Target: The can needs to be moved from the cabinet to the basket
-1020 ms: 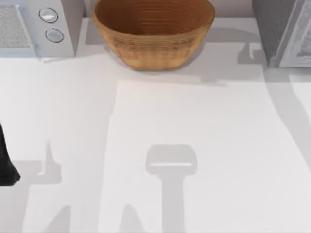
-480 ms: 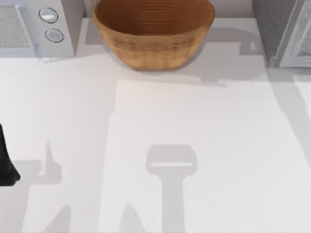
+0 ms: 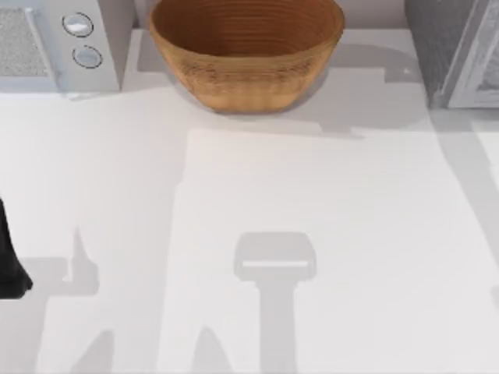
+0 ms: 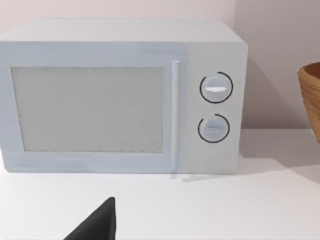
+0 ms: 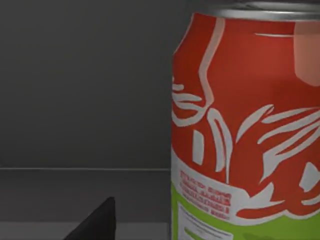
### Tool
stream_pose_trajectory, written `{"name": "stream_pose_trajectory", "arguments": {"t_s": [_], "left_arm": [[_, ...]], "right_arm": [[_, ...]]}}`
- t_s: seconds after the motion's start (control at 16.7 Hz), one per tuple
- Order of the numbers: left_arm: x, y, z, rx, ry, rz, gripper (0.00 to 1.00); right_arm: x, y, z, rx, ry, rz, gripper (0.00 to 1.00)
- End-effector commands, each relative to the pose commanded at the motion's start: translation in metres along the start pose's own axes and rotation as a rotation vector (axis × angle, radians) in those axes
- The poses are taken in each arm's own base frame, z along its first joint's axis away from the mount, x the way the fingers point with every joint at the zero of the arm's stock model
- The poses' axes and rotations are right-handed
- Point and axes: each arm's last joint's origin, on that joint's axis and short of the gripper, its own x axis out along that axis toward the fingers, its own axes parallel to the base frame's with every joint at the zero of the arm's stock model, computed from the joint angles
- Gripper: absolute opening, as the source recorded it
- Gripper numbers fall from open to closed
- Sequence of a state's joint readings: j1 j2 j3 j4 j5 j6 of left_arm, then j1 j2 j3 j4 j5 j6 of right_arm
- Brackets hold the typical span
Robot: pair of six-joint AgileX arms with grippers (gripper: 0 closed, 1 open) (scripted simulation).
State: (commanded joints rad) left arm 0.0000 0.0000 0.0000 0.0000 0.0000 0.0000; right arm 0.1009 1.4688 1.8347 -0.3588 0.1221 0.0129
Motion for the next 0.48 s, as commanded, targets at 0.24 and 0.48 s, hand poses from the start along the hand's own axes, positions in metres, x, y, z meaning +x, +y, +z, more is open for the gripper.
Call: {"name": "stream_pose_trajectory", "arguments": {"t_s": [0.24, 0.48], "left_arm": [[0.0, 0.0, 0.0, 0.0, 0.0, 0.0, 1.0], [0.0, 0.0, 0.0, 0.0, 0.0, 0.0, 1.0]], "right_arm": [[0.031, 0.0, 0.001, 0.0, -0.001, 0.0, 1.0], [0.052, -0.001, -0.001, 0.0, -0.001, 0.0, 1.0]]}}
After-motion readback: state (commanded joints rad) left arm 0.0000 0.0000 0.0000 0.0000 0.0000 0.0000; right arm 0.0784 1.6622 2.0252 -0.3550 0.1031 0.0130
